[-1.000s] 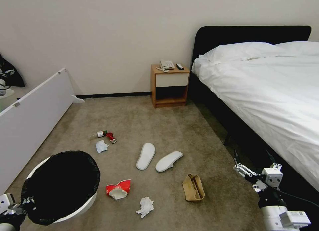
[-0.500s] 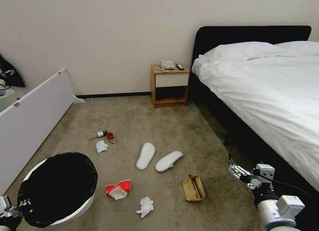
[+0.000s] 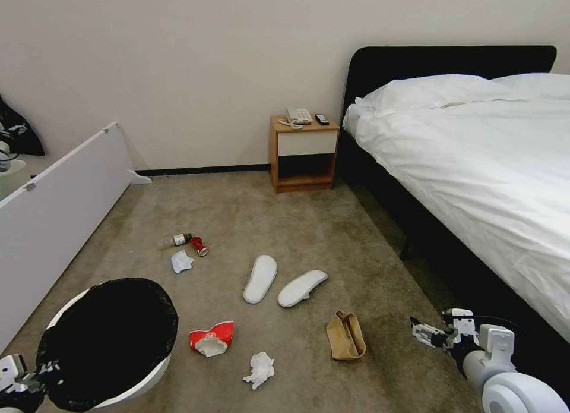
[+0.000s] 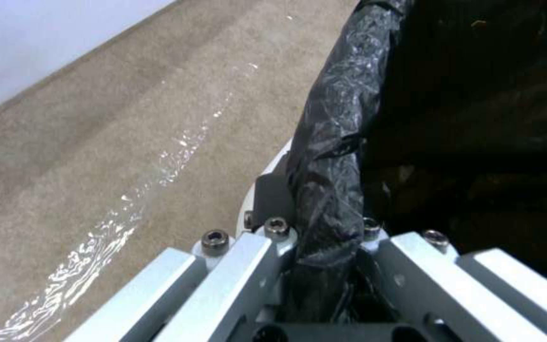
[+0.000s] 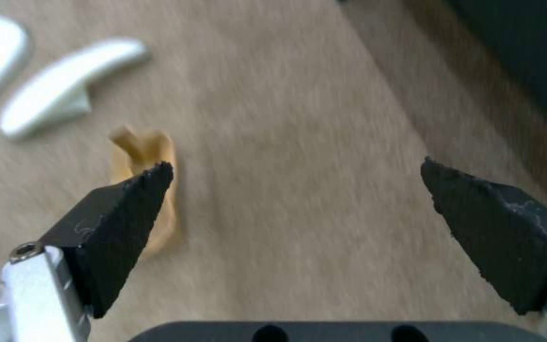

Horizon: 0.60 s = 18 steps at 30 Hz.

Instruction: Pick up the trash bin and place the garbage on the floor into it.

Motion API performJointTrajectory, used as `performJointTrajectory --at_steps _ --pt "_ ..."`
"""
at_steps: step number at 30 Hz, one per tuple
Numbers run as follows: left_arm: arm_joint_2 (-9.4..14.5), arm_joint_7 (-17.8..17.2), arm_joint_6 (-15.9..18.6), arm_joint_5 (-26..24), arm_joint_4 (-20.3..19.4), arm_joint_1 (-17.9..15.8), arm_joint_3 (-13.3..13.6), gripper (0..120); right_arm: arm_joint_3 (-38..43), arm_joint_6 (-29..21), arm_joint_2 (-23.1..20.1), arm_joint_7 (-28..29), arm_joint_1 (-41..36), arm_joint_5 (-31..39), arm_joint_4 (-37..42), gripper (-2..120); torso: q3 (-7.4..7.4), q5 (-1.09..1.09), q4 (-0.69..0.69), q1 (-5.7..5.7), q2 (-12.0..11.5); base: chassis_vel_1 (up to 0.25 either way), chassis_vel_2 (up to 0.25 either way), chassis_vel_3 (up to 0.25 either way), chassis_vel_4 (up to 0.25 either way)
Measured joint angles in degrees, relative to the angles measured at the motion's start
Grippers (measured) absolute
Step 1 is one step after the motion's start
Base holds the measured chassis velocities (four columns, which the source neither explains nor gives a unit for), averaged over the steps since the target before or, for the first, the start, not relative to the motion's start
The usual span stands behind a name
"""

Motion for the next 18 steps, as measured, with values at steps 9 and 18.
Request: performJointTrajectory --at_steps 9,18 --pt "-0.64 0.21 0.00 1.16 0.11 -0.04 0.63 2 -4.35 -1.38 -0.14 -0.34 4.00 1.89 -6.12 100 0.00 -0.01 0.00 0.00 0.00 0.000 0.000 0.000 0.000" --pt "-1.02 0.29 0.00 2.23 0.88 -0.40 1.16 2 -8.67 -1.32 1.72 -0.74 8.19 3.25 -10.95 100 0.00 -0.01 0.00 0.00 0.00 0.000 0.000 0.000 0.000"
